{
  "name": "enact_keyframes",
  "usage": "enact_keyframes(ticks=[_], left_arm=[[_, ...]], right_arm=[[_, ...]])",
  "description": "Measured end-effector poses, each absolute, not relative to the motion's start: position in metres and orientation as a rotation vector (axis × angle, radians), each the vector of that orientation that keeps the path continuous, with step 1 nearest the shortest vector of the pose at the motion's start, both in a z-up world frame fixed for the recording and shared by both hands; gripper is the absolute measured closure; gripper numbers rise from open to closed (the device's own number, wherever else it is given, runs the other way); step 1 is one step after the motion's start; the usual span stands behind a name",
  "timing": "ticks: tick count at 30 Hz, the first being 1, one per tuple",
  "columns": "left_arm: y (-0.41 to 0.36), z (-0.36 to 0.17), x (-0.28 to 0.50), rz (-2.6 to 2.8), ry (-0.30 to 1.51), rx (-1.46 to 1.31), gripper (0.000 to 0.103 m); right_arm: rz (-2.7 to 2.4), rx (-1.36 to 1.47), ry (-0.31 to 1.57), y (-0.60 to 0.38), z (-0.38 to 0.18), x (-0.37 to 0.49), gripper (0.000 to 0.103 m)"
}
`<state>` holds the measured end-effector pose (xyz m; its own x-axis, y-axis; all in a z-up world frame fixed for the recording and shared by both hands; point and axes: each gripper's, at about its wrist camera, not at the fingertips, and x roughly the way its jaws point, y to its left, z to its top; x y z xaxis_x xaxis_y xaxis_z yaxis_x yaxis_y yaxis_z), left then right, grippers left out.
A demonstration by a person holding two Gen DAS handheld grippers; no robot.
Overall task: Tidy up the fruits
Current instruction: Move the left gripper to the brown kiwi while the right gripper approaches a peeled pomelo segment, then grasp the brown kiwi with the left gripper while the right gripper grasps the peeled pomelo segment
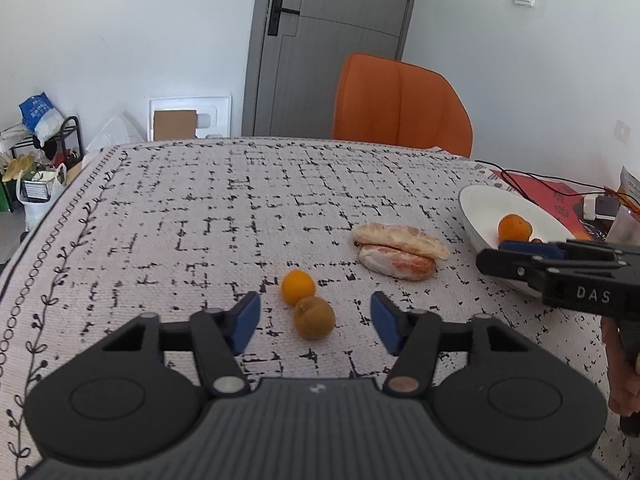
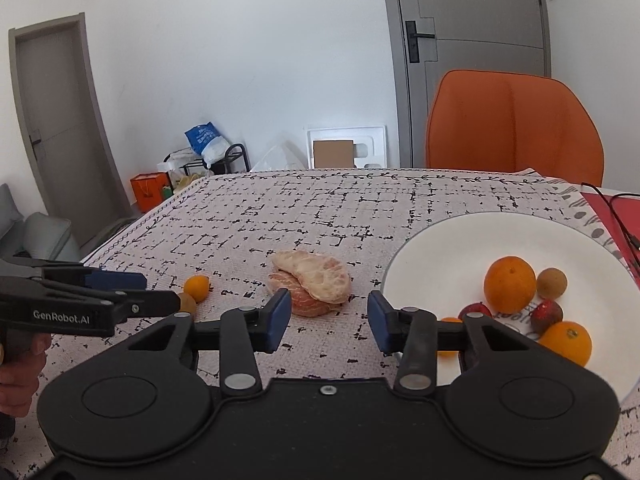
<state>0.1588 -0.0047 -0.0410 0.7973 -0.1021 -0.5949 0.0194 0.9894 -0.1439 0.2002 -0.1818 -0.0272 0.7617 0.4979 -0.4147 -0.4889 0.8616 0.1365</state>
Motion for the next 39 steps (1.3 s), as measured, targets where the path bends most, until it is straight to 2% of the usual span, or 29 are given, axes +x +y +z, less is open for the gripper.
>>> enact_keyframes(ticks=[4, 6, 8, 15, 26, 29, 32, 39], left_arm=[[-0.007, -0.048, 0.165, -0.082, 0.661, -0.133, 0.063], [-0.006, -0.051, 0.169, -0.086, 0.674, -0.14, 0.077], [-0.005, -0.052, 0.169, -0.09, 0.671, -0.138, 0.082], [0.003, -0.049, 0.168, -0.085, 0.654, -0.156, 0.086], [0.01, -0.047, 0.166, -0.105, 0.653, -0.18, 0.086], [0.005, -0.049, 0.166, -0.127, 0.661, -0.171, 0.084], [0.002, -0.052, 0.167, -0.136, 0.671, -0.163, 0.082], [0.003, -0.052, 0.167, -0.127, 0.669, -0.162, 0.082]], right_arm=[[0.541, 0.001, 0.465, -0.175, -0.027, 0.207, 0.063], [0.538, -0.004, 0.473, -0.173, -0.027, 0.211, 0.063], [0.539, -0.006, 0.477, -0.171, -0.028, 0.213, 0.063], [0.529, -0.034, 0.492, -0.16, -0.03, 0.22, 0.064], [0.494, -0.054, 0.524, -0.146, -0.035, 0.233, 0.064], [0.494, -0.053, 0.528, -0.144, -0.036, 0.235, 0.066], [0.488, -0.053, 0.531, -0.144, -0.036, 0.234, 0.073], [0.492, -0.052, 0.528, -0.144, -0.034, 0.229, 0.077]])
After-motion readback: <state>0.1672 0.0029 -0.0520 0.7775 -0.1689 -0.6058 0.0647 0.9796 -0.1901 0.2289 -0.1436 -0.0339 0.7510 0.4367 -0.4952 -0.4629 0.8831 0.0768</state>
